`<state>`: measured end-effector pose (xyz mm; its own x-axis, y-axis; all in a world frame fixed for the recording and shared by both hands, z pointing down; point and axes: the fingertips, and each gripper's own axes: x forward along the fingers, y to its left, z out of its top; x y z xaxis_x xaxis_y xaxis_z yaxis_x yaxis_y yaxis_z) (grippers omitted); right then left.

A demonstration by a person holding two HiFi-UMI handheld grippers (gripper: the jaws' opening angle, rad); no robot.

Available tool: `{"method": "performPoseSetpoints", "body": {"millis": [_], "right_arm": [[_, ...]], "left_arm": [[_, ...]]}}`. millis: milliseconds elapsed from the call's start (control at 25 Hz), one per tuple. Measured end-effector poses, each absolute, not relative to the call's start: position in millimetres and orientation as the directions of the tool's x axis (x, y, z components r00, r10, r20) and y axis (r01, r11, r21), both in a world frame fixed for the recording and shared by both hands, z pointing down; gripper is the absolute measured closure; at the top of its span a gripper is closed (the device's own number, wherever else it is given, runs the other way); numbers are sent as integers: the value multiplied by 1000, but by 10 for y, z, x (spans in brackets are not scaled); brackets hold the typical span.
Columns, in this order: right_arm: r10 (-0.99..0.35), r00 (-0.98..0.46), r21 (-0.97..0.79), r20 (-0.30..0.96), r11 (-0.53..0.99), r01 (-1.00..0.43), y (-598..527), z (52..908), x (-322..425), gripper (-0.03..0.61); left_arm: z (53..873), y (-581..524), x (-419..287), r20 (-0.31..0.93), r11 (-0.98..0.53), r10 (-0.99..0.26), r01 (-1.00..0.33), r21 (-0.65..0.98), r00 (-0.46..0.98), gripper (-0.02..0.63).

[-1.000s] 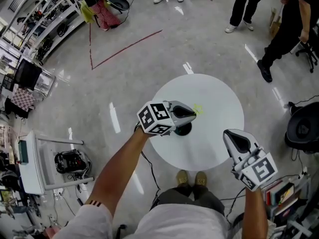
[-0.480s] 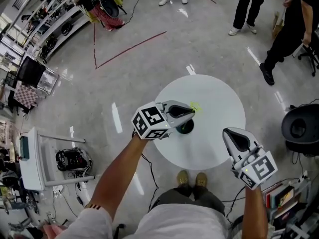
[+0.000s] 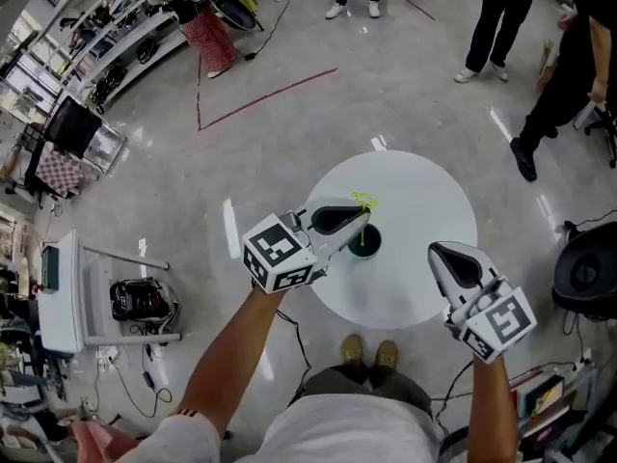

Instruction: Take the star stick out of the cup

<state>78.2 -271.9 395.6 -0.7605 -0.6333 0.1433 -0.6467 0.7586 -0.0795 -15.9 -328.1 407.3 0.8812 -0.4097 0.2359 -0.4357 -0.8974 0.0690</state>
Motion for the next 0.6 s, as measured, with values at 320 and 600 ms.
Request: {"method": "performPoseSetpoints", "body": {"millis": [320, 600], "right_arm": [[-615, -783, -53, 91, 782, -621, -2640, 3686, 697, 568], [-603, -797, -44, 46, 796, -604, -2567, 3472, 650, 568]], "left_arm": [[3443, -3014, -444, 27, -814, -580, -581, 9, 814, 592], [3127, -2754, -612, -104, -758, -650, -652, 16, 753, 592]]}}
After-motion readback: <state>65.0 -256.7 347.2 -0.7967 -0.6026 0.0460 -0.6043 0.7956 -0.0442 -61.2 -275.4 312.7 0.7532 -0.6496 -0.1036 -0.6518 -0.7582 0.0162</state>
